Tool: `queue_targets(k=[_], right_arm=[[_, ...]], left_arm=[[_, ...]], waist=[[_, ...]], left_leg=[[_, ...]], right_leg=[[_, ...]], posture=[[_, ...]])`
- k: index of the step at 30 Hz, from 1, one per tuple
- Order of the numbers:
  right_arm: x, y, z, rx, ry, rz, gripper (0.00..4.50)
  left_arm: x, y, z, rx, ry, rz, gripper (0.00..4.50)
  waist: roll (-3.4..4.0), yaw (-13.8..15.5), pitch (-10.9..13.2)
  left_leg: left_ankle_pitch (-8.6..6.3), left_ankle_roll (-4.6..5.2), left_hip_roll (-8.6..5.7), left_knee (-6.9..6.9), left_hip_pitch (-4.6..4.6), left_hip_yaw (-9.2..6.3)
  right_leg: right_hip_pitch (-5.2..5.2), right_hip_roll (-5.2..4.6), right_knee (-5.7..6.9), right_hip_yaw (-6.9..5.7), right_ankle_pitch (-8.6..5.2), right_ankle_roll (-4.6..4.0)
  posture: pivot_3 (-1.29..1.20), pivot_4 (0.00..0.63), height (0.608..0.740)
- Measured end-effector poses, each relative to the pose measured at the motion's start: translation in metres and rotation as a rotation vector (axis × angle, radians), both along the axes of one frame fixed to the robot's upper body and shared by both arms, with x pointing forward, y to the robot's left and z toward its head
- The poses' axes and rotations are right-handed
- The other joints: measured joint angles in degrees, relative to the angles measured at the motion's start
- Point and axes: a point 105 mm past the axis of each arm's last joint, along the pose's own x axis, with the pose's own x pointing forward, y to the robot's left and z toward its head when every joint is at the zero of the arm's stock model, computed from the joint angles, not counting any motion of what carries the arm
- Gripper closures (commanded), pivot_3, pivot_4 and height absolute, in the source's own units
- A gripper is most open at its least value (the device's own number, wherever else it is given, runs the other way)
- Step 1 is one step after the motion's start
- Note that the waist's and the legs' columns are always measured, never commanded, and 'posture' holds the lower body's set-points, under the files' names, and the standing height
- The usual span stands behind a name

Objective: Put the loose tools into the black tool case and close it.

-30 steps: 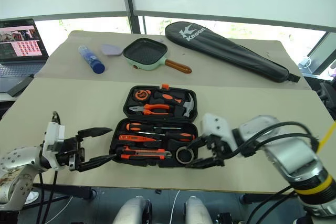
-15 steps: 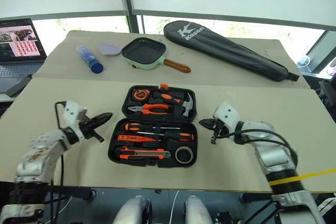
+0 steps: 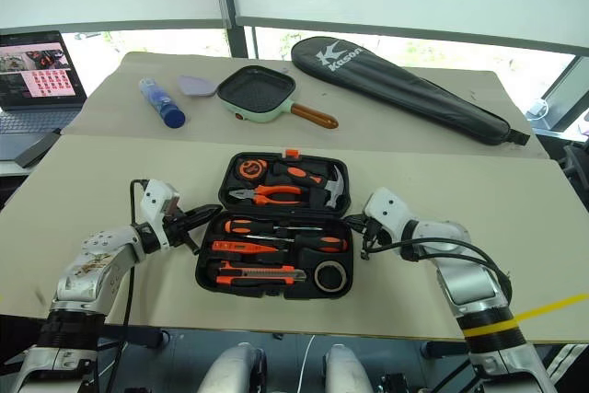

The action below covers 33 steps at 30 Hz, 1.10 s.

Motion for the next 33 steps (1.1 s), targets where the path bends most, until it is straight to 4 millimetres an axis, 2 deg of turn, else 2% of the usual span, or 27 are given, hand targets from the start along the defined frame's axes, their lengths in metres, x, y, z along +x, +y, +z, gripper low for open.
queue_targets(k=[2,6,8,11,12,17,19,22,24,27,30,32,33], right_arm=[[-0.003,-0.006,0.001,0.025,-0.008,-0.057,3.90],[0.000,-0.030,0.024,0.111,-0.015,-0.203,2.67],[-0.004,-0.031,0.036,0.174,0.034,-0.221,1.96],[-0.006,-0.034,0.042,0.128,0.172,-0.263,0.91],[-0.006,-0.034,0.044,0.133,0.201,-0.276,0.59],[0.012,-0.009,0.066,0.245,0.375,-0.300,0.59],[0.024,-0.004,0.067,0.279,0.428,-0.350,0.59],[0.034,0.007,0.060,0.297,0.494,-0.394,0.59],[0.040,0.009,0.054,0.258,0.506,-0.432,0.59],[0.046,0.007,0.040,0.222,0.541,-0.485,0.59],[0.051,0.004,0.037,0.210,0.531,-0.515,1.33],[0.053,0.003,0.035,0.199,0.529,-0.525,2.07],[0.053,0.005,0.036,0.194,0.527,-0.520,2.31]], left_arm=[[-0.007,-0.001,0.003,0.032,0.006,0.000,3.80],[-0.013,0.023,0.012,0.127,0.077,0.082,2.32],[-0.019,0.035,0.014,0.155,0.139,0.103,1.60],[-0.019,0.051,0.015,0.232,0.205,0.162,0.51],[-0.017,0.052,0.017,0.226,0.213,0.174,0.51],[0.024,0.036,0.059,0.006,0.225,0.274,0.51],[0.032,0.030,0.066,-0.057,0.261,0.306,0.51],[0.034,0.016,0.057,-0.101,0.337,0.306,0.51],[0.035,0.017,0.046,-0.068,0.382,0.334,0.51],[0.034,0.014,0.037,-0.049,0.415,0.341,0.51],[0.035,0.012,0.037,-0.040,0.418,0.336,0.51],[0.035,0.010,0.036,-0.038,0.419,0.329,0.51],[0.035,0.009,0.035,-0.039,0.420,0.329,0.76]], waist=[[-0.01,-0.05,0.01],[0.00,-0.31,0.02],[-0.01,-0.59,0.03],[0.01,-0.68,0.10],[0.01,-0.62,0.10],[-0.19,-0.32,0.23],[-0.20,-0.47,0.22],[-0.20,-0.66,0.22],[-0.20,-0.76,0.22],[-0.20,-0.60,0.22],[-0.20,-0.60,0.22],[-0.20,-0.62,0.22],[-0.20,-0.63,0.22]], left_leg=[[0.00,0.00,0.01,0.00,-0.08,-0.09],[0.04,-0.06,0.03,0.01,0.04,-0.14],[0.04,-0.06,0.13,-0.01,0.14,-0.14],[0.06,-0.08,0.11,-0.02,0.17,-0.13],[0.05,-0.08,0.11,-0.01,0.20,-0.12],[0.21,0.00,0.00,0.04,0.02,-0.22],[0.19,0.02,-0.06,0.03,-0.07,-0.27],[0.19,0.02,-0.07,-0.02,-0.42,-0.27],[0.25,-0.06,-0.11,-0.02,-0.81,-0.24],[0.31,-0.15,-0.11,0.00,-0.99,-0.25],[0.31,-0.15,-0.14,0.03,-0.96,-0.24],[0.31,-0.15,-0.16,0.04,-0.92,-0.24],[0.31,-0.15,-0.15,0.04,-0.88,-0.25]], right_leg=[[-0.06,0.01,-0.01,-0.01,0.00,0.00],[0.00,0.02,0.06,0.01,0.01,-0.01],[0.05,0.07,0.07,0.01,0.02,-0.03],[0.02,0.10,0.08,0.01,0.04,-0.08],[0.05,0.10,0.08,0.01,0.03,-0.08],[0.03,0.10,0.06,-0.10,0.12,-0.05],[-0.04,0.04,0.04,-0.08,0.13,-0.03],[-0.44,0.03,0.07,-0.06,0.14,-0.02],[-1.03,0.00,0.51,0.04,0.15,-0.03],[-1.18,-0.02,0.67,0.00,0.15,-0.04],[-1.15,-0.06,0.60,-0.01,0.15,-0.04],[-1.15,-0.06,0.54,0.00,0.15,-0.04],[-1.13,-0.05,0.54,0.00,0.15,-0.04]], posture=[[0.00,0.150,0.740],[0.00,0.150,0.740],[0.00,0.150,0.740],[0.00,0.150,0.740],[0.00,0.150,0.740],[0.00,0.150,0.740],[0.00,0.150,0.740],[0.00,0.150,0.740],[0.00,0.150,0.740],[0.00,0.150,0.740],[0.00,0.150,0.740],[0.00,0.150,0.740],[0.00,0.150,0.740]])
